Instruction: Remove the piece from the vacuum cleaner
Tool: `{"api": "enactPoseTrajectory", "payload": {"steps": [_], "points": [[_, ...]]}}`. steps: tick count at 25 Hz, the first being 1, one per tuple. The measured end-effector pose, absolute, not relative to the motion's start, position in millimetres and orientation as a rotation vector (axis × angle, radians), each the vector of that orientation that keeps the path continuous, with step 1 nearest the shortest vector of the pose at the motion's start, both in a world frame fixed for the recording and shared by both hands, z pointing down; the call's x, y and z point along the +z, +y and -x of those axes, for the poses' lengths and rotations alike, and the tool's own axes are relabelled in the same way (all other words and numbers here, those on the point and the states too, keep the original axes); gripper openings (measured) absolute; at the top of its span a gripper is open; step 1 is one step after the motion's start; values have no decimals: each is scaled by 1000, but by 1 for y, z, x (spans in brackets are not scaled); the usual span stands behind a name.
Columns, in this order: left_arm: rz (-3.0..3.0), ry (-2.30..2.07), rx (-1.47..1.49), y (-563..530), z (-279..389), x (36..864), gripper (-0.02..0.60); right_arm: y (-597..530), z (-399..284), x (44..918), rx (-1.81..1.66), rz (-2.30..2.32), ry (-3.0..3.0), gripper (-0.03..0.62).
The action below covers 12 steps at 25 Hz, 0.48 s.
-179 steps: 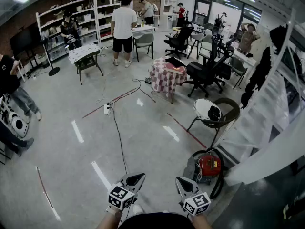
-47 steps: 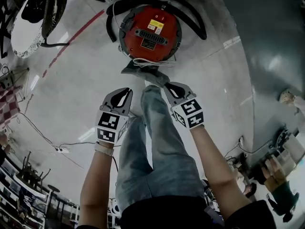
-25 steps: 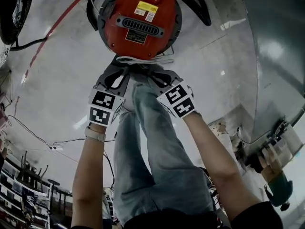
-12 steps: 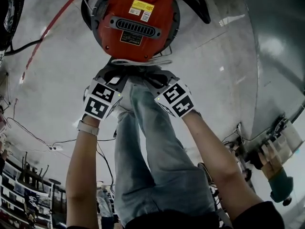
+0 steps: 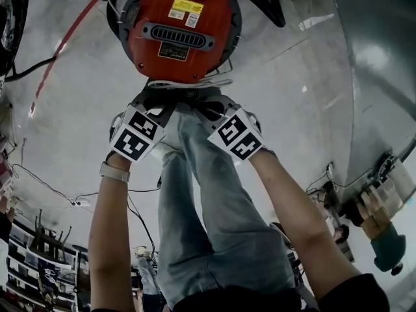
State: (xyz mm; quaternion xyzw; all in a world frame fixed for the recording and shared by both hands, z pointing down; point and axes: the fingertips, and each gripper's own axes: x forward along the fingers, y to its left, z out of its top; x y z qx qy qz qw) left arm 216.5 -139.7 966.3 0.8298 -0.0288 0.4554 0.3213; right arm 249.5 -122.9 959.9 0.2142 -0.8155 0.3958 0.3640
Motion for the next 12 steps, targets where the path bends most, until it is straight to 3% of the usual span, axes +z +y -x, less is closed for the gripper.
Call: {"api": "enactPoseTrajectory", "payload": {"steps": [12], "points": [[-2210,9,1282,-130,-214,979,106,-116,-244,954,883,-471,-2135,41]]}}
